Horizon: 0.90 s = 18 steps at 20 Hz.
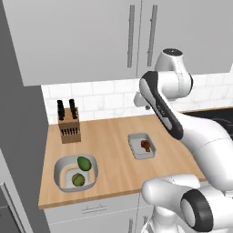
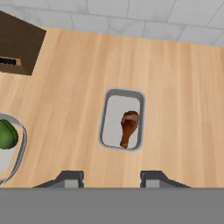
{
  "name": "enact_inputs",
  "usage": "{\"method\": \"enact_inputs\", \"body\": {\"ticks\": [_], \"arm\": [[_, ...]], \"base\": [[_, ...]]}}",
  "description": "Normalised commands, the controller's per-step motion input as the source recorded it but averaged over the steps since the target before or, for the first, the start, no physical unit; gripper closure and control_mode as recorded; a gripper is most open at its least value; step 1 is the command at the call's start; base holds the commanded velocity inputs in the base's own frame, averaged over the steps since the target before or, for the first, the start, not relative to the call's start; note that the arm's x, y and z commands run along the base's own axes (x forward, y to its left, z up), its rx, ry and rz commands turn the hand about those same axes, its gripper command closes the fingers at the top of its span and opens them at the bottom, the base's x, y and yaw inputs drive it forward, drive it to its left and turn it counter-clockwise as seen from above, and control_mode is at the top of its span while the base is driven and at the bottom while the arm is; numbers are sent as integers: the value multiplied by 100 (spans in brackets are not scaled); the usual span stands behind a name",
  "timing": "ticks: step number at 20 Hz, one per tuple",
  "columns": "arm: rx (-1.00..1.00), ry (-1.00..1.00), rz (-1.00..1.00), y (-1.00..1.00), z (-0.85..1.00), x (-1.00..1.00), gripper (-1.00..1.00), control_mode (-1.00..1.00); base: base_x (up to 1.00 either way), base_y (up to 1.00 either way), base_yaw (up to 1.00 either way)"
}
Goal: Take the meat container that has the chicken drumstick and place it on the second highest rack of the freezer. Then take the vegetable container that has the lime and avocado and place it on the highest rack of the freezer.
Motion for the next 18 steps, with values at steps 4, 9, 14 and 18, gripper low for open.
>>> {"method": "enact_inputs", "body": {"ticks": [4, 9, 14, 18], "arm": [[0, -4, 0, 1, -11, -31, -100, -100], [0, -3, -6, 16, -74, -77, -100, -100], [2, 12, -32, 41, -96, -6, -100, -100], [24, 5, -32, -32, -68, -3, -100, -100]], "base": [[0, 0, 0], [0, 0, 0], [0, 0, 0], [0, 0, 0]]}}
